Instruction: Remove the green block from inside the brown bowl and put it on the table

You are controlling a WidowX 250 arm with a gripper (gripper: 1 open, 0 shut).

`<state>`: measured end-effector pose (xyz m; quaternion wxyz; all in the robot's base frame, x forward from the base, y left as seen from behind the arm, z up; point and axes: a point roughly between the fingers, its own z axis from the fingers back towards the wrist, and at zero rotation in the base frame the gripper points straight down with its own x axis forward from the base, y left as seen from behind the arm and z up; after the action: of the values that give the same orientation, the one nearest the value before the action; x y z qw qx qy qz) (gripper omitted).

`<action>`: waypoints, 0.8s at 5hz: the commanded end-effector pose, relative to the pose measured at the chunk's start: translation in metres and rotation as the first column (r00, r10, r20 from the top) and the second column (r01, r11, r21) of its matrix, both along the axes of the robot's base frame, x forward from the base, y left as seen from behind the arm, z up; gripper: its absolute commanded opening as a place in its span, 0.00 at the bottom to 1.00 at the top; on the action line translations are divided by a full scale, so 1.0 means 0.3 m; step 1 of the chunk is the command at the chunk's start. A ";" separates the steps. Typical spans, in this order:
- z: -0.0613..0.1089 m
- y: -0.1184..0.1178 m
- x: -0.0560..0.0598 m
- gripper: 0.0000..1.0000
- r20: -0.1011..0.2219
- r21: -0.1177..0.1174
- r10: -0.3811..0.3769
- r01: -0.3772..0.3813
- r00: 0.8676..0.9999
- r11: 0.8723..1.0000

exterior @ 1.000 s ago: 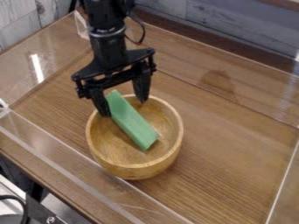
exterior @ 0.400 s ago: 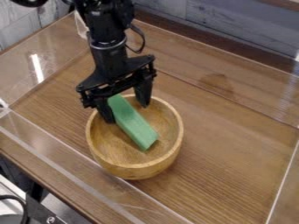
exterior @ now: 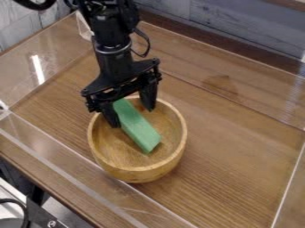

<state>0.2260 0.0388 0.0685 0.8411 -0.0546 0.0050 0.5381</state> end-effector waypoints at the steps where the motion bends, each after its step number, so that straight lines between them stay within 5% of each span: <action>1: 0.026 -0.006 0.027 1.00 0.033 0.003 -0.008 0.008 0.999 1.000; 4: 0.046 -0.016 0.045 1.00 0.045 -0.005 -0.019 0.020 0.999 1.000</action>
<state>0.2294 0.0342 0.0715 0.8440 -0.0593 0.0093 0.5329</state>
